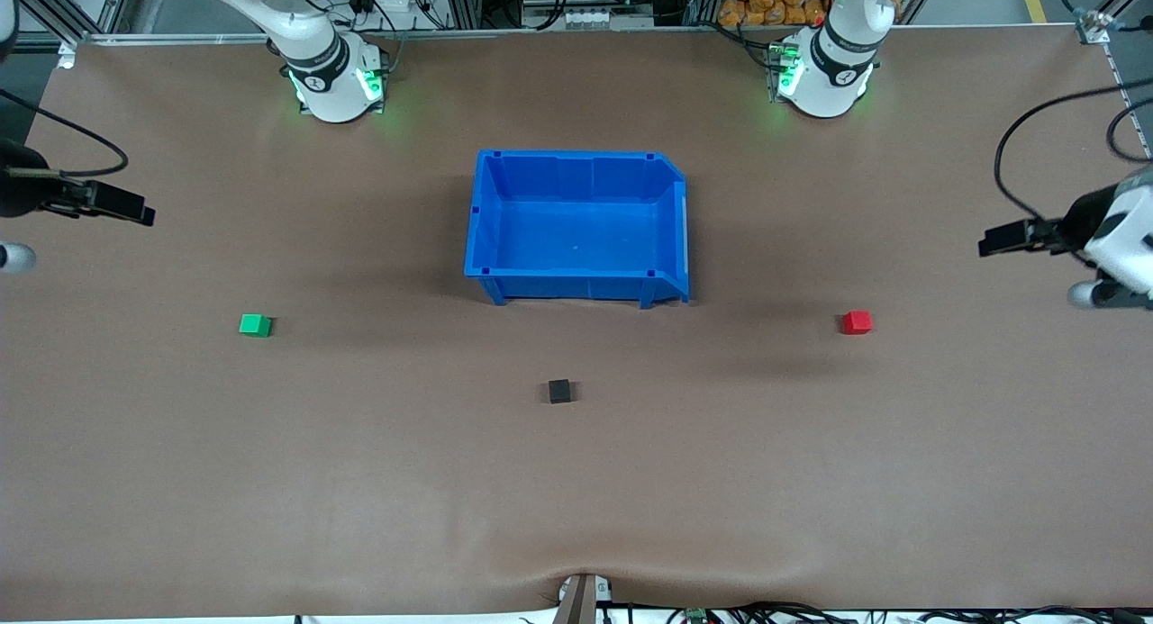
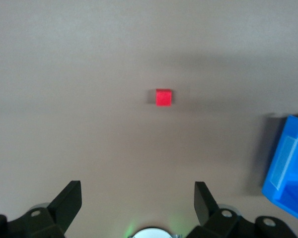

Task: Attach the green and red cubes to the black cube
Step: 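Lower the right gripper to the green cube while the left gripper reaches the red cube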

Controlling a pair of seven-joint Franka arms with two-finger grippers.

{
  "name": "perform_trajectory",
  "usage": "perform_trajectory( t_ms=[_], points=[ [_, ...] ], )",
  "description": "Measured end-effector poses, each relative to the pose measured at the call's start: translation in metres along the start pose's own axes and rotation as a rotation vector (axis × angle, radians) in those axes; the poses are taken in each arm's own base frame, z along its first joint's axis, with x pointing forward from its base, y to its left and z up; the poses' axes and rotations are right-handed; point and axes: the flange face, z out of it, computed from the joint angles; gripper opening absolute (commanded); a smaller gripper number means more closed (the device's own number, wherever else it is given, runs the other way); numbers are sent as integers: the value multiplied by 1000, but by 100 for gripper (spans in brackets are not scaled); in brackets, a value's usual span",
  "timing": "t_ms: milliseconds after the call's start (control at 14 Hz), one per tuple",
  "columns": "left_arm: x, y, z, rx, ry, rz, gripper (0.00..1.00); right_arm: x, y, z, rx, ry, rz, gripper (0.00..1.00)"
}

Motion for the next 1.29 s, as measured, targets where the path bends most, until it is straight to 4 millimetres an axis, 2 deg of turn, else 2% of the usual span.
perform_trajectory(
  t_ms=[286,500,786,1071,1286],
  points=[
    [32,-1,34,1,-23,-1,100,19,1,25,-5,-47,0,100],
    [43,-1,46,1,-29,-1,100,41,7,51,-7,-70,13,100],
    [61,-2,69,0,-11,-2,100,61,12,73,-9,-52,24,100],
    [91,3,106,3,39,8,100,74,25,117,-6,-54,45,100],
    [102,12,139,0,9,21,100,79,35,145,-3,-42,44,100]
  ],
)
